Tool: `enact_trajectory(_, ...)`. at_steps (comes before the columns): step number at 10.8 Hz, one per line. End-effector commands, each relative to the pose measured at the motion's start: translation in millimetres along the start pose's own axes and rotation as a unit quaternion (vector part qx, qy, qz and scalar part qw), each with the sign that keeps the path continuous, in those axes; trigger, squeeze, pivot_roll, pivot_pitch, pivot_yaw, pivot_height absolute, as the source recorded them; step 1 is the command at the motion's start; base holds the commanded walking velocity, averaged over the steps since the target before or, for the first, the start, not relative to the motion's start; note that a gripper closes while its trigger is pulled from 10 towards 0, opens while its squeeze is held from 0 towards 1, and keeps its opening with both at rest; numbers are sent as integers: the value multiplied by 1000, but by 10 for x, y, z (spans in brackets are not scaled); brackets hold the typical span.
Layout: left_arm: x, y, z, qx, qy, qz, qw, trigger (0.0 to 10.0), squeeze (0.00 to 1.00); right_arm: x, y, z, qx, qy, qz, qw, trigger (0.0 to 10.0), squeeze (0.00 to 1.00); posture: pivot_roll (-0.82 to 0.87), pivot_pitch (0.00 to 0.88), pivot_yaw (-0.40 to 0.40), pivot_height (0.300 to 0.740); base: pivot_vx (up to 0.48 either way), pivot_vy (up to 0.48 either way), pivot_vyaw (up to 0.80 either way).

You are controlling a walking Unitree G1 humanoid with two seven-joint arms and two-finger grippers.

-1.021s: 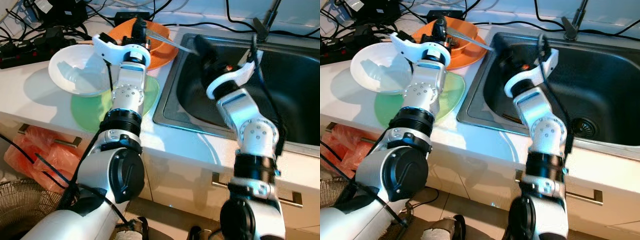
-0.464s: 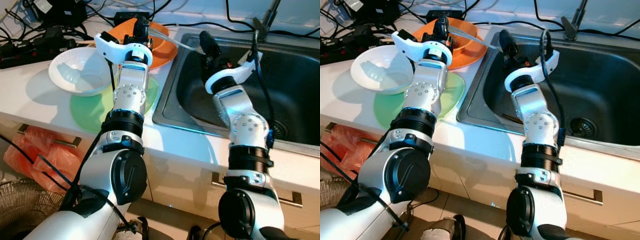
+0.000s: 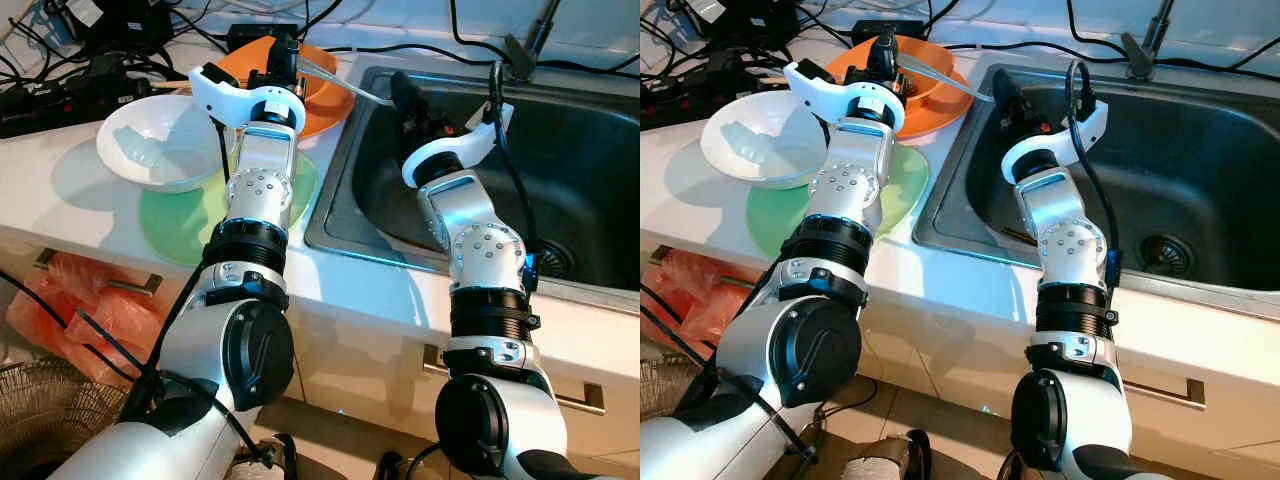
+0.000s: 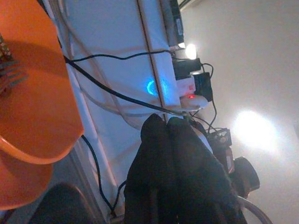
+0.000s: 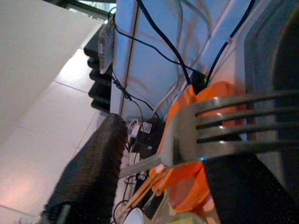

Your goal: Kitchen organization

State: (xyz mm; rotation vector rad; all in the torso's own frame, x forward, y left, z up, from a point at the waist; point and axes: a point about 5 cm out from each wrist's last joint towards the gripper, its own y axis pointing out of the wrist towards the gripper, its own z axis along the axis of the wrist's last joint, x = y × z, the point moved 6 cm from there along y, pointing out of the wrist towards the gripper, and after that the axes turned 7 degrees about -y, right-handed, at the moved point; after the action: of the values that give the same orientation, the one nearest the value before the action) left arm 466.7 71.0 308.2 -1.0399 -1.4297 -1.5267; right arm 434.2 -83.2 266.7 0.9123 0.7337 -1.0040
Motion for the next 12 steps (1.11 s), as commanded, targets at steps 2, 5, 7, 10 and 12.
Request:
enact_trajectory(2, -20, -49, -161, -14, -4, 2, 1000, 0, 0, -316, 94, -304, -25, 27, 36, 999, 0, 0, 73, 140, 82, 740, 0, 0, 0)
enact_trajectory(5, -37, -58, -180, -16, -4, 5, 1000, 0, 0, -351, 118, -342, -29, 28, 38, 998, 0, 0, 73, 138, 80, 740, 0, 0, 0)
enact_trajectory(7, -39, -58, -184, -18, -3, 5, 1000, 0, 0, -368, 128, -363, -31, 28, 40, 998, 0, 0, 73, 138, 80, 740, 0, 0, 0)
enact_trajectory(10, -69, -74, -257, -37, 9, 10, 999, 0, 0, -326, 120, -353, -30, 20, 35, 999, 0, 0, 73, 135, 76, 740, 0, 0, 0)
enact_trajectory(12, -92, -93, -384, -70, 32, 17, 997, 0, 0, -308, 125, -319, -24, 11, 33, 999, 0, 0, 75, 134, 77, 740, 0, 0, 0)
